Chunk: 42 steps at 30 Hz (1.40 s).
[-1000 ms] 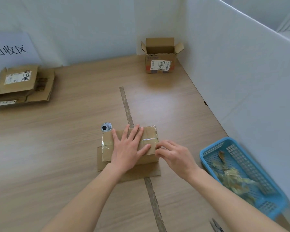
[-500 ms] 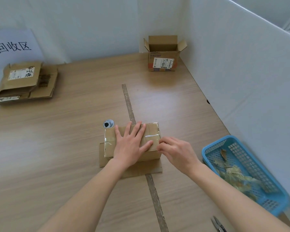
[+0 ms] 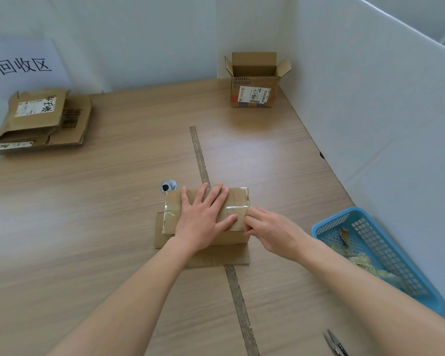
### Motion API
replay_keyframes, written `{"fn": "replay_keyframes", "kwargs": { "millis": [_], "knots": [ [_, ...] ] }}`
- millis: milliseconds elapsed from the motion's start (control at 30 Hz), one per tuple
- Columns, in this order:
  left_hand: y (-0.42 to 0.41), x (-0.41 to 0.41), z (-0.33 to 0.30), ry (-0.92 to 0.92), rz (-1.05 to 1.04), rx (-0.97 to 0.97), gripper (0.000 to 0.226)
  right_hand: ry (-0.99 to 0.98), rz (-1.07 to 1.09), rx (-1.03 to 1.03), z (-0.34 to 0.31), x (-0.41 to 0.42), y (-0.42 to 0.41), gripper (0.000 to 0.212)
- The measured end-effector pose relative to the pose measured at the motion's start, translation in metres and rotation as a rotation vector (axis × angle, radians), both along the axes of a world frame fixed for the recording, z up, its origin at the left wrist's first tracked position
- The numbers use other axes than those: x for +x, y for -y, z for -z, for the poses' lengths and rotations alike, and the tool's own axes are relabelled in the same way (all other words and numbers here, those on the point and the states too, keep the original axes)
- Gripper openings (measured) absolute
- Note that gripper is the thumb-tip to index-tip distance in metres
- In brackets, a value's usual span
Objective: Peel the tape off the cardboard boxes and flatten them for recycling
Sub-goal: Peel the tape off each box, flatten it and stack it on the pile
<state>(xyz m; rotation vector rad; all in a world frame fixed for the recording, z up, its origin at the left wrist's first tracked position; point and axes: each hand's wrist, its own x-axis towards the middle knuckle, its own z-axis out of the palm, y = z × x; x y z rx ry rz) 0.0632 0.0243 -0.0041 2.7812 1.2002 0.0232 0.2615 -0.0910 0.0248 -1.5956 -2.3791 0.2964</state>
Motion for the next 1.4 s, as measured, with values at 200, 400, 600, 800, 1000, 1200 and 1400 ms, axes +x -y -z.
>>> {"fn": "replay_keyframes", "kwargs": {
  "millis": [200,400,600,800,1000,1200,1400],
  "knots": [
    [0.000,0.001,0.002,0.007,-0.006,-0.003,0.084,-0.233,0.122,-0.099,0.001,0.011,0.004,0.020],
    [0.000,0.001,0.004,0.006,-0.003,0.013,0.083,-0.029,0.110,0.163,0.002,-0.002,0.006,0.019],
    [0.000,0.000,0.004,0.023,0.001,0.016,0.082,0.128,-0.008,0.197,0.005,0.005,0.006,0.019],
    [-0.002,-0.001,0.005,0.015,0.005,0.011,0.082,-0.198,0.141,-0.090,0.007,0.012,0.002,0.015],
    [0.000,-0.001,0.005,0.019,0.012,0.010,0.081,-0.720,0.545,-0.224,0.011,0.013,0.005,0.016],
    [-0.001,0.000,0.005,0.014,0.008,0.016,0.082,-0.819,0.579,-0.180,0.013,0.009,0.003,0.014],
    [0.000,-0.001,0.003,0.034,0.011,0.019,0.081,-0.643,0.483,-0.138,0.010,0.007,-0.003,0.008]
  ]
}}
